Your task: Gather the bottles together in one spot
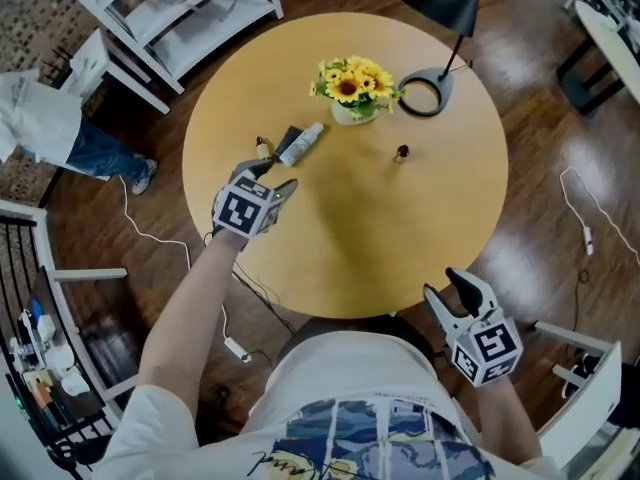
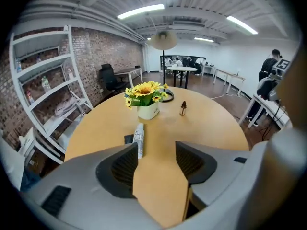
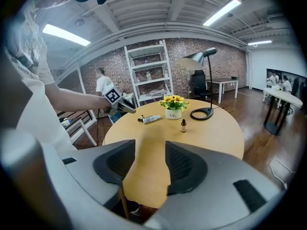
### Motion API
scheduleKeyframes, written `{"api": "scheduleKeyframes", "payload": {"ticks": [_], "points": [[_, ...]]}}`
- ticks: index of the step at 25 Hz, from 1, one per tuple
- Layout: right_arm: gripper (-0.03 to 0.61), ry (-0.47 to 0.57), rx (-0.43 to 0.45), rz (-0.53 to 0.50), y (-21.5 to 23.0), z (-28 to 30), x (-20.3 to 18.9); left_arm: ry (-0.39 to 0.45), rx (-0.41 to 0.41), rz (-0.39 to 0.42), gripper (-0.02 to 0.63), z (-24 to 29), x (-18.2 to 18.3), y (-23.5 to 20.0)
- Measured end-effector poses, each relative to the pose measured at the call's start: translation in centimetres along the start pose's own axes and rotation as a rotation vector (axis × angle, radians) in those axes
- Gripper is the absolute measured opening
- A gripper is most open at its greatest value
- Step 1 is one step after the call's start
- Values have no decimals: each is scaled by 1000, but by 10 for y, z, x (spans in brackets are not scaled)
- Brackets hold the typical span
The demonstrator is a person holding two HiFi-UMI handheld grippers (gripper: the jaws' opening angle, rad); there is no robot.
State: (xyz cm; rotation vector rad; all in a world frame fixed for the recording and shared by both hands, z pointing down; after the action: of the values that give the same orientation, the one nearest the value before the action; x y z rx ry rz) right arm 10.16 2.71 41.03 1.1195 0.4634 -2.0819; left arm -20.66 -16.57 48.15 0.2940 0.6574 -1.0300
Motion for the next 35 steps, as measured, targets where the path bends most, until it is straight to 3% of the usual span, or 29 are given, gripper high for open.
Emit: {"api": "scheduleKeyframes", "payload": {"ticks": [4,12,19,23,25,29,32,35], "points": [[222,-22,-68,62,2,0,-9,-106,6,60,236,75,21,-33],[222,-48,-186,166,0,-9,-25,-328,-9,162,236,171,9,-55],[222,-64,-211,190,-4,-10,-31,-365,52,205,195,199,7,-74],[222,-67,-202,170,-1,-6,-30,-352,5,217,183,200,6,-69],[222,-64,-196,153,4,-4,-29,-317,-50,208,181,194,6,-54],[222,-35,-156,96,17,-3,-16,-156,-209,168,180,159,29,-5],[222,30,-73,21,26,-1,9,-14,-417,64,180,115,44,41],[222,119,73,-39,39,2,51,137,-682,-69,181,61,62,91]]}}
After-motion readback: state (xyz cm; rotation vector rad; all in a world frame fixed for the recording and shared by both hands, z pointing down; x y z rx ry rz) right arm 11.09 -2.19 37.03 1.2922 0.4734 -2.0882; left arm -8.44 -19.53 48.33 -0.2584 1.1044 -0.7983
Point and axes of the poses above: the fingertips, and each gripper's own axes: z forward along the fingers, y to its right, x out of its top, the point moved 2 cm from there along -z, backward along the fingers, and after that the axes turned 12 degrees about -z, right-handed, at the moved point
